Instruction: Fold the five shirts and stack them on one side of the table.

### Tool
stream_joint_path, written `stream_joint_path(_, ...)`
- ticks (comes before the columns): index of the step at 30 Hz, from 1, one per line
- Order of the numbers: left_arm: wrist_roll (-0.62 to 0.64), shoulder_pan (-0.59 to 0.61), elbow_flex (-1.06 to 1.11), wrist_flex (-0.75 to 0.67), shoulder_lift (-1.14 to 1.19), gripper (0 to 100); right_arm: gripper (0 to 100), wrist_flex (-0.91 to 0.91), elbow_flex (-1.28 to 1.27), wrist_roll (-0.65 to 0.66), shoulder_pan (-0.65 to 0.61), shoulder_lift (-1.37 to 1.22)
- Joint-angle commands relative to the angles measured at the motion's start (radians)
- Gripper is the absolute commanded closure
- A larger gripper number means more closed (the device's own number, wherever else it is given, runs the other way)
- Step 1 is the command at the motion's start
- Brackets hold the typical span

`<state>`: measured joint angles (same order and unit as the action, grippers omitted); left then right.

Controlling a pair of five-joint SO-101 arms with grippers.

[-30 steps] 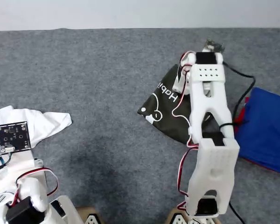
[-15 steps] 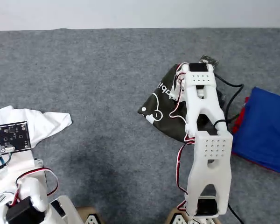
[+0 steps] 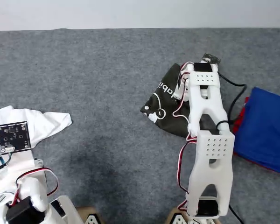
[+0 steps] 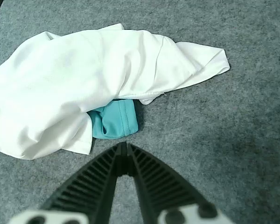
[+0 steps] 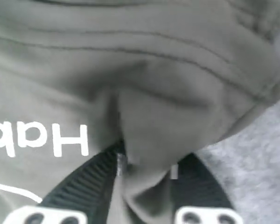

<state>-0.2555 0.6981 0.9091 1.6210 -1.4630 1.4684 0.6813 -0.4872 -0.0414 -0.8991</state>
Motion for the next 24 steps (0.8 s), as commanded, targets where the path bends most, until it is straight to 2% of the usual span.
stream_joint_path(1, -0.009, -0.003, -0.002, -0.025, -0.003, 100, 98.8, 0.064, 0.000, 0.115, 0.016, 0.015)
stream_joint_path(4, -0.009, -0.003, -0.002, -0.025, -0.003, 100, 98.7, 0.133, 0.000, 0.207, 0.027, 0.099)
stream_joint_path(9, -0.009, -0.003, -0.002, -0.025, -0.003, 100, 98.7, 0.206, -0.002, 0.445, 0.061, 0.288)
stream_joint_path(16, -0.009, -0.003, -0.002, -0.025, -0.003, 100, 98.7, 0.314, -0.002, 0.568, 0.094, 0.512)
stream_joint_path(21, -0.009, -0.003, -0.002, -0.025, -0.003, 100, 98.8, 0.326, -0.009, 0.591, 0.150, 0.644)
stream_joint_path(24, -0.009, -0.003, -0.002, -0.025, -0.003, 100, 98.8, 0.326, -0.009, 0.683, 0.193, 0.708)
